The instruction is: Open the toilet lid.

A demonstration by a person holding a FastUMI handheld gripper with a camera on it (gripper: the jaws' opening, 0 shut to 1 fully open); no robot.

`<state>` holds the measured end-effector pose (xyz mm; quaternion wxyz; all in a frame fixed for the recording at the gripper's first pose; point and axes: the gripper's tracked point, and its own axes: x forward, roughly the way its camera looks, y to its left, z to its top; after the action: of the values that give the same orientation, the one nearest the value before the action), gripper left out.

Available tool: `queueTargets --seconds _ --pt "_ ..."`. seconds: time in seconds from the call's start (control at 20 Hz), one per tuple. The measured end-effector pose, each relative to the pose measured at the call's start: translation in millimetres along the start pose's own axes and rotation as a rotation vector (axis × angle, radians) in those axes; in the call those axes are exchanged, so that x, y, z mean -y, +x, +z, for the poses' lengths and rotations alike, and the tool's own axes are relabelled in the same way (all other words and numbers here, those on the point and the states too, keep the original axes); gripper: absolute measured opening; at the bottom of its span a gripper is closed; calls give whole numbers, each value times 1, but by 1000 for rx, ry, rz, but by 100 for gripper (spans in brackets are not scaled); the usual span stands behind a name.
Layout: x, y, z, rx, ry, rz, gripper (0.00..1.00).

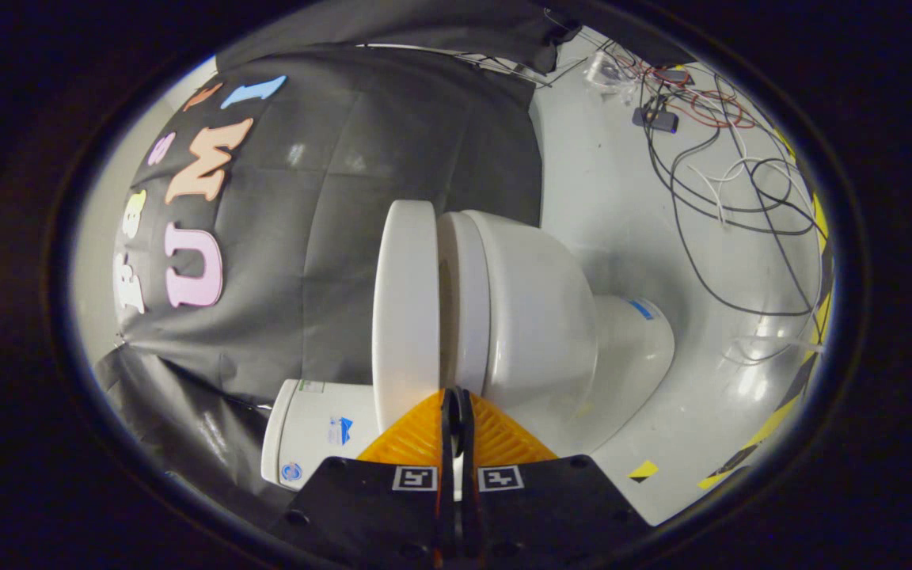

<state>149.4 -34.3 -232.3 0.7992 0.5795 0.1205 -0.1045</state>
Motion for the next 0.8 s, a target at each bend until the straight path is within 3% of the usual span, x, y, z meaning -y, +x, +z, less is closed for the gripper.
queueTargets --seconds 0.2,0.5,0.6,0.8 --pt "-1 0 0 -3 7 -6 5" --pt "-2 -4 3 -5 -60 -116 1" --pt "-16 -6 4 11 -47 -115 0" --pt "-58 -18 6 38 -149 -112 0"
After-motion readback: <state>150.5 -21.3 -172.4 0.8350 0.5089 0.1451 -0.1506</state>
